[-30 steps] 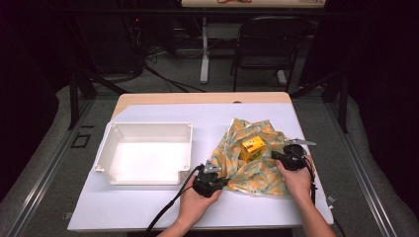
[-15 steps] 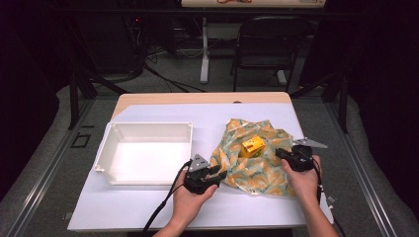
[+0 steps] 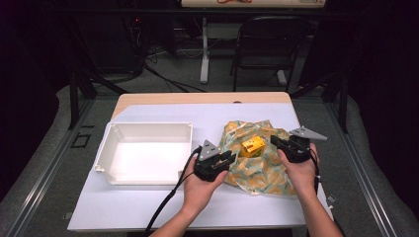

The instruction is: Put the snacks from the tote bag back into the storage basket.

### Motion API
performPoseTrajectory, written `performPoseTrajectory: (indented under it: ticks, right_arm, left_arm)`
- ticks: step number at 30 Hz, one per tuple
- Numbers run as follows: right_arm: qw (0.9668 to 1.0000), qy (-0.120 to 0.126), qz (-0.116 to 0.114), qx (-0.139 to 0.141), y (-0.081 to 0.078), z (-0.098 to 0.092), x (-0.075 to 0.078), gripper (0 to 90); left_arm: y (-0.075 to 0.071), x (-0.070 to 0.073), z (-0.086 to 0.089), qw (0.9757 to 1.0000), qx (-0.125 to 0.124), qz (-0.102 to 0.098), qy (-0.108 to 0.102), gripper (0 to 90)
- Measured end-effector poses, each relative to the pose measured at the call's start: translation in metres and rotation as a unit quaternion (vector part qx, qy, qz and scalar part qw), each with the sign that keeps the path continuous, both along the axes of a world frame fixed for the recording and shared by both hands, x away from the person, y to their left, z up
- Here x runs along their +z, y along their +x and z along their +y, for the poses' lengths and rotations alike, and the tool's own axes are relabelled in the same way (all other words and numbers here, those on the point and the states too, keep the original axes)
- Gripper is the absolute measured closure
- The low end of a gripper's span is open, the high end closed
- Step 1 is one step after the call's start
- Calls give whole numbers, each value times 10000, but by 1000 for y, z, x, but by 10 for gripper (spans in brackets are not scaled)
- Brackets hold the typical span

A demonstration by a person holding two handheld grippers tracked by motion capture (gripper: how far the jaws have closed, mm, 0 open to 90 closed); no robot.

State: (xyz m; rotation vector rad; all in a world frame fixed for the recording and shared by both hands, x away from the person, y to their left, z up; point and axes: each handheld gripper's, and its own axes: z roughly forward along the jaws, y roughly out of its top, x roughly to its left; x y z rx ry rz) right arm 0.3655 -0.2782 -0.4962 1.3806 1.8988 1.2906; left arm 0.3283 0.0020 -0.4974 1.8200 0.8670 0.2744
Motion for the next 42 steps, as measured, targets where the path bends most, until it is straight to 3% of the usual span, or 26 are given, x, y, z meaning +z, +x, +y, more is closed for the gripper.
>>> performPoseTrajectory:
  ticks: [3,6,7,15,19,26,27,28,30,33,35,38,42]
  right_arm:
    - [9998,96,188,-13,8,5,-12,900]
    - [9995,25,326,5,11,8,-20,900]
    - [9993,20,359,26,13,11,-25,900]
    - [9988,39,443,227,11,17,-33,900]
    - [9981,204,520,256,8,13,-34,900]
    - [9976,124,585,353,-4,17,-31,900]
    - [9976,126,603,320,-6,17,-31,900]
    - [9975,131,601,334,-8,17,-30,900]
    - [9974,161,608,350,-11,17,-29,900]
    - [9975,127,530,452,-15,15,-28,900]
    - [9988,66,314,364,-19,13,-23,900]
    - [9992,165,-155,324,-27,6,-12,752]
    - [9971,323,-459,507,-31,1,-6,568]
  left_arm:
    - [14,-15,-15,9995,70,207,245,797]
    - [22,-31,-26,9976,59,572,376,857]
    - [22,-35,-28,9975,50,579,413,900]
    - [29,-41,-43,9954,217,711,597,900]
    - [31,-41,-42,9951,259,741,606,900]
    - [38,-39,-41,9943,318,856,542,900]
    - [39,-39,-42,9944,412,795,560,900]
    - [40,-38,-41,9942,306,850,591,900]
    - [41,-38,-41,9941,324,864,571,900]
    - [40,-37,-39,9946,276,861,516,900]
    - [35,-35,-36,9952,314,800,465,900]
    - [23,-36,-33,9948,248,807,573,900]
    - [16,-46,-32,9931,250,884,733,900]
